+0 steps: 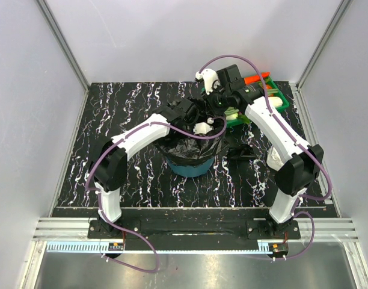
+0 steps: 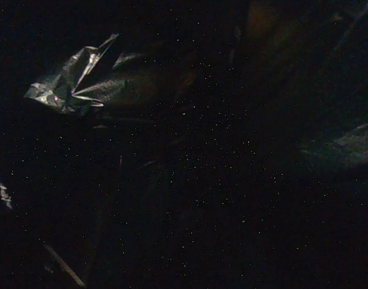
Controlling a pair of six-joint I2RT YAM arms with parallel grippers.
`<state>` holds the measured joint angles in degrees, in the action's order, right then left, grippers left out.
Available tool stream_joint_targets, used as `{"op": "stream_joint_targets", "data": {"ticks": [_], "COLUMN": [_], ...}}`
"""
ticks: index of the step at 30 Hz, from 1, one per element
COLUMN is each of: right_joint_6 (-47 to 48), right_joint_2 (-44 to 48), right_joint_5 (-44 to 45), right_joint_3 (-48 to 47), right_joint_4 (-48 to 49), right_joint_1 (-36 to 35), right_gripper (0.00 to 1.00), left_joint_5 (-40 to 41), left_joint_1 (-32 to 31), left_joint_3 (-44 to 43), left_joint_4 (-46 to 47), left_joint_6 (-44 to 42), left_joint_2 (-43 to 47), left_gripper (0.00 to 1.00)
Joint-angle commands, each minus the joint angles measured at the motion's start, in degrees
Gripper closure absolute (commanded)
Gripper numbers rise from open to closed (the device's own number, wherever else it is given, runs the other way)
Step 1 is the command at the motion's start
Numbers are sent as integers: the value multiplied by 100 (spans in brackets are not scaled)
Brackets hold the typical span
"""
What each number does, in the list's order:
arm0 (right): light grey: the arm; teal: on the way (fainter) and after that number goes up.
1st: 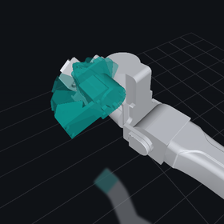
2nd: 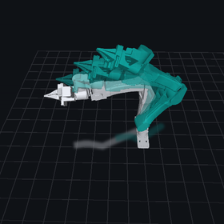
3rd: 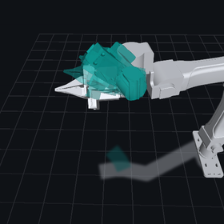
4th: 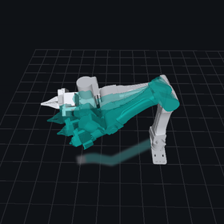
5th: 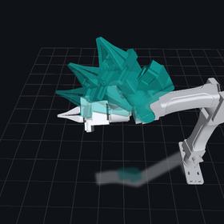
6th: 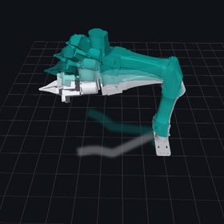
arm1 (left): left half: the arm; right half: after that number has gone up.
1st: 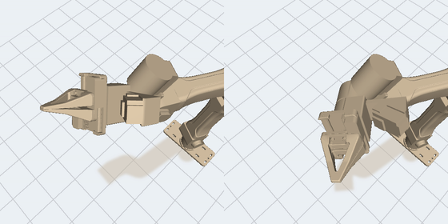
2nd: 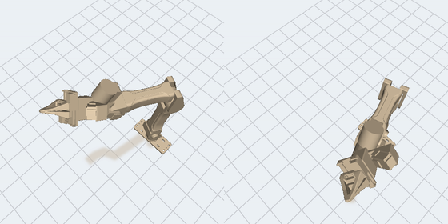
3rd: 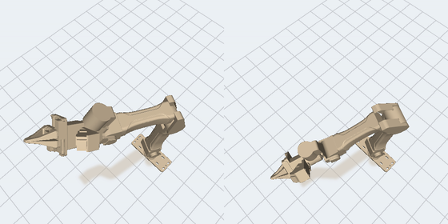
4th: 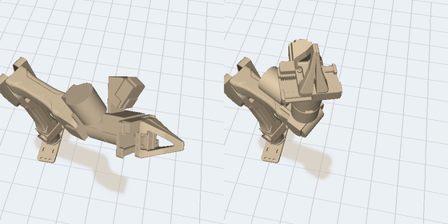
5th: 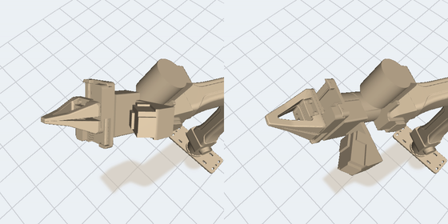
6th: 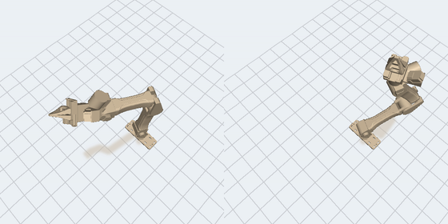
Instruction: Put the trash bags into the trash bin
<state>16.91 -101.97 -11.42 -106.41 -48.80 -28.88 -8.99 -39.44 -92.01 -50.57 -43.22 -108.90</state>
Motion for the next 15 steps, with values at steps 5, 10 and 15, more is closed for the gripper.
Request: {"op": "stream_joint_targets", "data": {"ticks": [5, 10, 15], "right_joint_6": [208, 243, 269], "right_joint_2": [2, 20, 28], "right_joint_5": [140, 201, 219], "right_joint_3": [-170, -152, -134], "right_joint_4": [-78, -77, -86], "right_joint_1": [-82, -82, -74], "right_gripper": [100, 100, 100], "left_joint_5": [91, 12, -67], "left_joint_1": [-11, -2, -2], "left_joint_3": [-309, -257, -204], "left_joint_4": [196, 205, 205], "left_joint_6": [104, 86, 24], "left_joint_2": [379, 501, 721], "left_gripper": [1, 1, 1]}}
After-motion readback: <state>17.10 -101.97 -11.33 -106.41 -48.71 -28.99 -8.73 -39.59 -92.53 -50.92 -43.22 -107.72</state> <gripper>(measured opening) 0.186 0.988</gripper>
